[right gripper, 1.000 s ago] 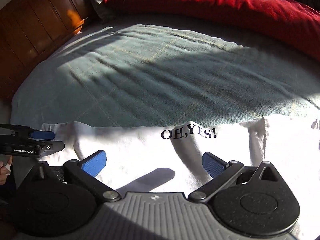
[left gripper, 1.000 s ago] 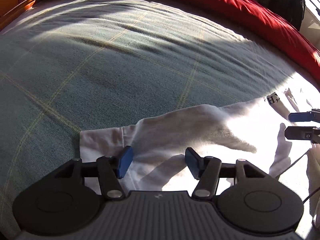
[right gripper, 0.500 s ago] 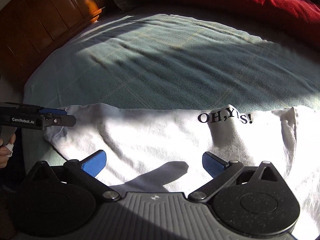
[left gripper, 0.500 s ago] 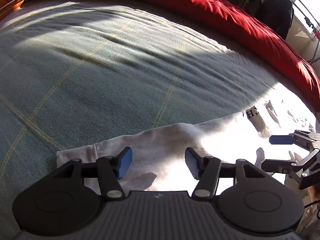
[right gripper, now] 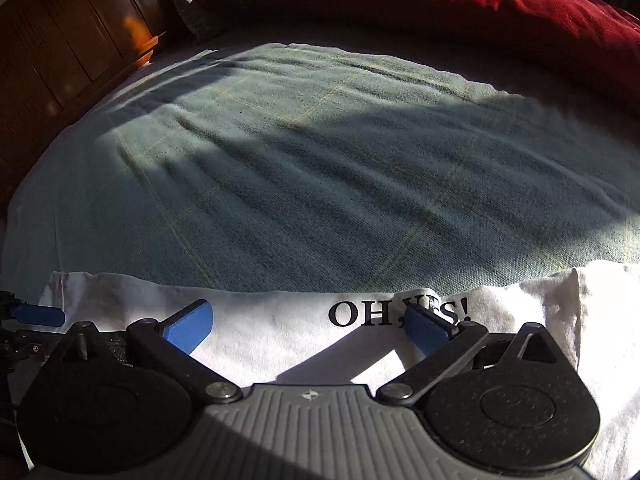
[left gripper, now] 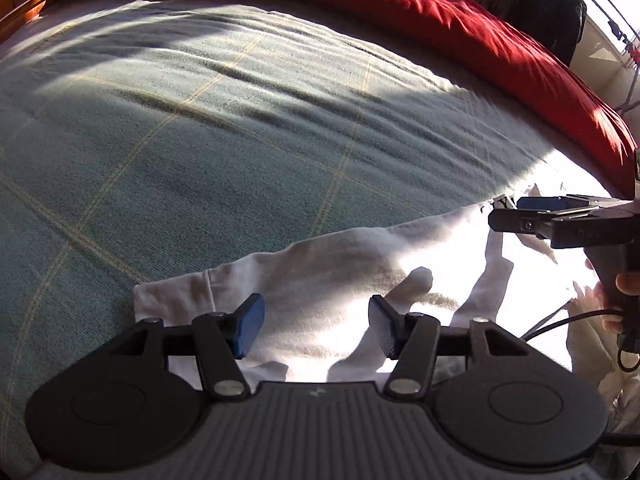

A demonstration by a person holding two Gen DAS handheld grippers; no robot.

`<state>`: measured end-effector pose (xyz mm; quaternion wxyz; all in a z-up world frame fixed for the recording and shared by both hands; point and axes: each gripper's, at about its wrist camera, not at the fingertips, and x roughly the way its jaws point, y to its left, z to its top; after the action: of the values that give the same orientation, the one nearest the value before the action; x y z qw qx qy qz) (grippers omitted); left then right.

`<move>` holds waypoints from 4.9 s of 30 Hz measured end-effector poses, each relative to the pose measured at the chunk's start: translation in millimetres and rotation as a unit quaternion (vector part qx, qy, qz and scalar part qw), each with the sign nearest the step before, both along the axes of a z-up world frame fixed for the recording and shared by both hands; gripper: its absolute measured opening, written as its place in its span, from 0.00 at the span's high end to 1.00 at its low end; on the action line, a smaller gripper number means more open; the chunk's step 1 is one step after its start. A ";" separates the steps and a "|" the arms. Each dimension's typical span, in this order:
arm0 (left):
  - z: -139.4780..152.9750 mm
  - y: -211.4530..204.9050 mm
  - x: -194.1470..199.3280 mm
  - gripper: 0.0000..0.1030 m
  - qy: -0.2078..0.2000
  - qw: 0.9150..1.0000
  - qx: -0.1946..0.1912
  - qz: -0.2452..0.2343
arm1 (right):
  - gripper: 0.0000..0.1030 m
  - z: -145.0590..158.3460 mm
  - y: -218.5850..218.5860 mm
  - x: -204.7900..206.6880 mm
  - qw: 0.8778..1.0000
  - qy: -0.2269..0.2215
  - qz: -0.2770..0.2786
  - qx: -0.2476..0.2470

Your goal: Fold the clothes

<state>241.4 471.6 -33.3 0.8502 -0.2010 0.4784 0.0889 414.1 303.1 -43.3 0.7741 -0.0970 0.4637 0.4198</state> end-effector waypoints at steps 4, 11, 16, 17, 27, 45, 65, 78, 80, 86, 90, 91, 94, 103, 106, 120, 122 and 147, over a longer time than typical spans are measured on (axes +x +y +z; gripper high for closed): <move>-10.5 -1.4 9.8 0.43 -0.001 1.000 -0.021 -0.007 | 0.00 14.2 -19.7 -16.6 1.000 -0.014 -0.010 -0.017; -30.4 2.5 -6.0 0.41 0.022 0.999 -0.028 0.009 | 0.00 -24.5 -11.1 -3.7 0.998 0.009 -0.043 -0.050; -31.0 6.1 -1.3 0.41 0.031 0.999 -0.037 0.017 | 0.00 -31.8 -4.1 2.2 0.996 -0.009 -0.081 -0.034; -31.0 4.9 -0.4 0.40 0.030 0.999 -0.034 0.020 | 0.00 -32.7 -4.9 -0.6 0.996 -0.015 -0.085 -0.032; -5.1 -39.4 -8.4 0.41 0.027 0.999 0.026 0.035 | 0.00 25.7 -57.7 -59.5 0.999 -0.024 -0.019 -0.024; -5.8 -278.0 -4.0 0.61 -0.015 0.988 -0.109 -0.107 | 0.00 60.1 -281.5 -214.4 0.991 -0.086 0.079 -0.066; -16.3 -341.9 -9.6 0.96 0.033 0.988 -0.043 -0.145 | 0.00 57.6 -375.3 -186.1 0.995 -0.076 -0.048 -0.045; 41.5 -292.4 -73.2 0.96 0.066 0.996 -0.016 -0.061 | 0.00 59.1 -383.8 -172.7 0.992 -0.072 -0.090 -0.049; 46.1 -286.2 -81.6 0.96 0.074 0.996 -0.008 -0.050 | 0.00 58.0 -385.0 -167.9 0.992 -0.057 -0.101 -0.044; 51.4 -268.9 -98.7 0.96 0.103 0.994 0.010 -0.029 | 0.00 55.7 -387.3 -158.6 0.990 -0.041 -0.127 -0.044; 46.3 -254.8 -101.6 0.95 0.117 0.993 0.008 -0.023 | 0.00 52.7 -387.8 -154.4 0.989 -0.040 -0.133 -0.051; 44.6 -250.7 -100.3 0.94 0.121 0.992 0.000 -0.016 | 0.00 51.8 -387.7 -153.3 0.989 -0.038 -0.134 -0.052; 47.1 -241.9 -97.8 0.92 0.113 0.993 -0.016 -0.008 | 0.00 51.3 -387.8 -150.6 0.988 -0.034 -0.139 -0.052; 59.2 -197.2 -31.4 0.68 -0.027 0.992 -0.117 0.037 | 0.00 48.7 -383.7 -143.3 0.986 -0.031 -0.155 -0.046; 28.7 -198.6 24.8 0.63 -0.055 0.985 -0.166 0.009 | 0.00 47.6 -380.2 -138.8 0.985 -0.027 -0.164 -0.043; -72.4 -193.4 102.9 0.66 -0.086 0.938 -0.322 0.096 | 0.00 40.5 -365.1 -122.5 0.984 -0.021 -0.170 -0.048; -65.2 -187.5 111.1 0.75 -0.097 0.944 -0.300 0.095 | 0.00 39.2 -359.8 -119.8 0.984 -0.021 -0.169 -0.049; -52.1 -198.2 86.0 0.77 -0.032 0.980 -0.198 -0.008 | 0.00 36.9 -341.4 -122.0 0.985 -0.024 -0.156 -0.063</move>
<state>327.4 273.4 -85.4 0.8091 -0.3646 0.4604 -0.0210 292.1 -38.3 -6.4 0.8334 -0.0821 0.4800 0.2615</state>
